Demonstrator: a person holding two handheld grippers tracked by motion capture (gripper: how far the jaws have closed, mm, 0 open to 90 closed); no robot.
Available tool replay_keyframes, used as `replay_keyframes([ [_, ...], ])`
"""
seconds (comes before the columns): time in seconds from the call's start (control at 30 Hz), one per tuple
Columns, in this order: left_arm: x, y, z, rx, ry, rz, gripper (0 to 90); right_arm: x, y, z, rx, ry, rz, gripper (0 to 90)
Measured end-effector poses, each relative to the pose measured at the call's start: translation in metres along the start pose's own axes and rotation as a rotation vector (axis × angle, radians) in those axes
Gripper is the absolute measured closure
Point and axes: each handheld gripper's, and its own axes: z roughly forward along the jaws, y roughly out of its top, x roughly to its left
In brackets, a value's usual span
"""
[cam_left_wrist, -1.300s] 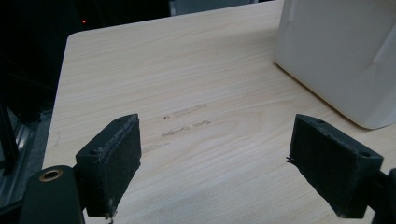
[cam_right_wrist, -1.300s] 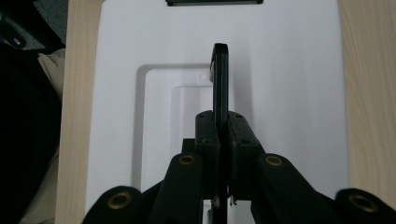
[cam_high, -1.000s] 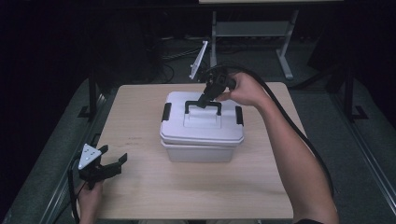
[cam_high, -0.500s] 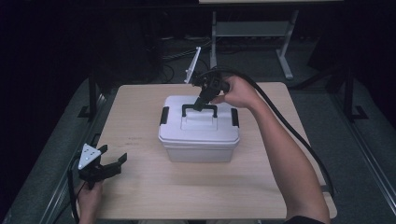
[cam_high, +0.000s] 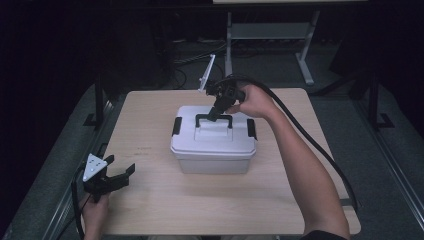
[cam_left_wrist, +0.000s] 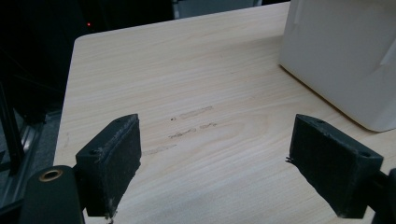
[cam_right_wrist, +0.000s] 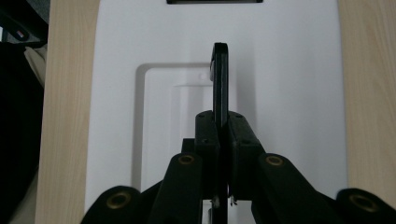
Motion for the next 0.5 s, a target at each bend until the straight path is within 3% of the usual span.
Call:
replay_keyframes([
  [0.5,-0.0007,-0.0001,0.0006,0.005,0.000,0.007,16.1,-0.0018,-0.0042,0.0022,-0.023,0.003,0.014,83.0],
])
